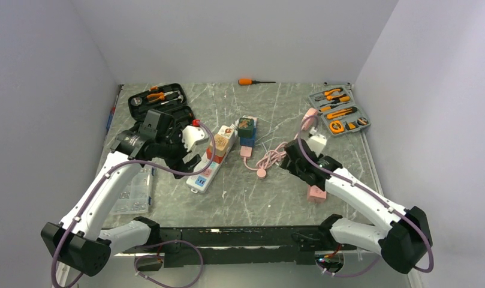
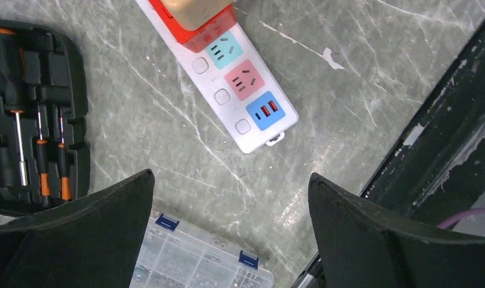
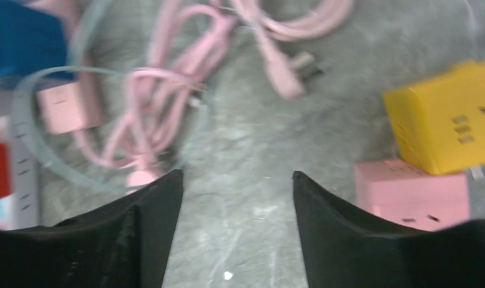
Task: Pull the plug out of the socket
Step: Move the socket to the center of the board.
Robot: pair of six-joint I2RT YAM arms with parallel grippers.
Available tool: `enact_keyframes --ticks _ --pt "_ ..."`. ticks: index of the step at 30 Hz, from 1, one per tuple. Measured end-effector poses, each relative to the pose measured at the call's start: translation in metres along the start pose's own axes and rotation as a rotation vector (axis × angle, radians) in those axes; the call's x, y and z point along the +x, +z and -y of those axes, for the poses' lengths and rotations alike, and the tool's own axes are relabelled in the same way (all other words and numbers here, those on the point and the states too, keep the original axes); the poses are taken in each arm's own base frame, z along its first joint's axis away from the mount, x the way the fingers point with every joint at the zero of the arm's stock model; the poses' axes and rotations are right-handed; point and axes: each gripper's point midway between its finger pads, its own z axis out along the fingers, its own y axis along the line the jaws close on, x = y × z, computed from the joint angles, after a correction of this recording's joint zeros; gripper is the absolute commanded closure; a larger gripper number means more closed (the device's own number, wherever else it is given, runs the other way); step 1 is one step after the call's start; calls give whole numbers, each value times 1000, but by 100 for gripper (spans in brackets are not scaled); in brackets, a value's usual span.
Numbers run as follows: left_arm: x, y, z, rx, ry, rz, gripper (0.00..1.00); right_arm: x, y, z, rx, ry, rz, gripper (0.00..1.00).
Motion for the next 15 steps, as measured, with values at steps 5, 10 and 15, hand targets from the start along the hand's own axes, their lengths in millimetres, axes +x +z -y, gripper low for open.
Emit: enact_keyframes --ticks 5,10,15 --pt "-1 16 -12 -21 -61 -11 1 -20 -35 -84 -205 -142 93 20" --pt "3 31 -23 -21 -134 -35 1 2 -57 -160 -352 -297 141 24" --pt "7 32 -30 -33 -176 -39 1 36 -29 -184 -365 -401 113 33"
